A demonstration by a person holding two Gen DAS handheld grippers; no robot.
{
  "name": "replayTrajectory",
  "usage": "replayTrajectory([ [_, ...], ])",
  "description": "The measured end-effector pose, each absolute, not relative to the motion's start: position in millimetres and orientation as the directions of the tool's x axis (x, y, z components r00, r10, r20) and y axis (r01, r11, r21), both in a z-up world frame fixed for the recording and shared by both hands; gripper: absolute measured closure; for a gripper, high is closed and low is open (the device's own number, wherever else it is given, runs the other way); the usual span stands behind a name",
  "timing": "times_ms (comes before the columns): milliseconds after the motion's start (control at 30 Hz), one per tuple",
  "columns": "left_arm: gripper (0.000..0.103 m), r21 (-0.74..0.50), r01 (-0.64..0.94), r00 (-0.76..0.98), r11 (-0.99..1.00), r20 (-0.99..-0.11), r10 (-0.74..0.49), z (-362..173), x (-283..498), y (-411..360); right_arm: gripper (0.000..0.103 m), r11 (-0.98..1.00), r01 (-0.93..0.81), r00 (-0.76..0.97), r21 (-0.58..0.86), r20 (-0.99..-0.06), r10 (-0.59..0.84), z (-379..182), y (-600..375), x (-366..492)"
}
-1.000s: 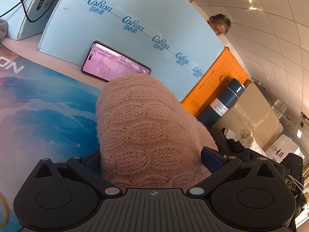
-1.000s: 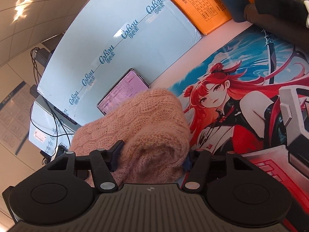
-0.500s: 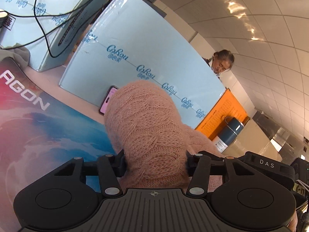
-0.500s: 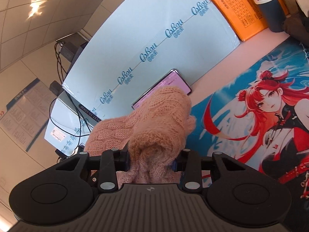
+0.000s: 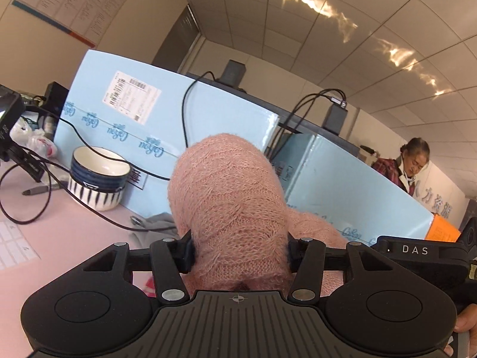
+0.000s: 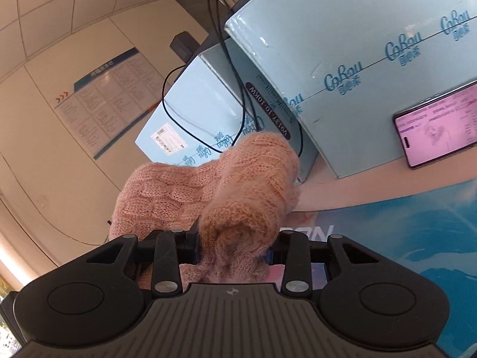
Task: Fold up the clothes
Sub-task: 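Grasp the folded sweater bundle with both grippers and lift it, then lower the pink sweater bundle onto the mat and open both grippers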
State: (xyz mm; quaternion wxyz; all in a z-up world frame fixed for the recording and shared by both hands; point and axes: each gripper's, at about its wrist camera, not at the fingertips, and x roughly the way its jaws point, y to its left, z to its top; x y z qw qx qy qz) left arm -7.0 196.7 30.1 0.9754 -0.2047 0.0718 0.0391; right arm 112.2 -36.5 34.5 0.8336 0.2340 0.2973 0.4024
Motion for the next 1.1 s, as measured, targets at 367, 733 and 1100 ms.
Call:
replayTrajectory([
  [367,0.048,-0.216,-0.399,0.890,0.891,-0.325,0.319,-8.1,23.3,231.1,0.070,0.687,-0.636,0.548,0.351,-0.420,0.723,-8.1,73.0,125.7],
  [733,0.019,-0.204,-0.484,0.847,0.851,-0.355,0.396,-3.0,12.2,229.5,0.044,0.770,-0.596,0.670,0.231,-0.387,0.634,-16.8,78.3,121.2],
  [1100,0.005,-0.158,-0.543,0.791,0.825,-0.426,0.439,-3.6,-27.6,200.4,0.006,0.851,-0.508,0.772,0.134,-0.368,0.519,-14.9,54.6,109.0],
])
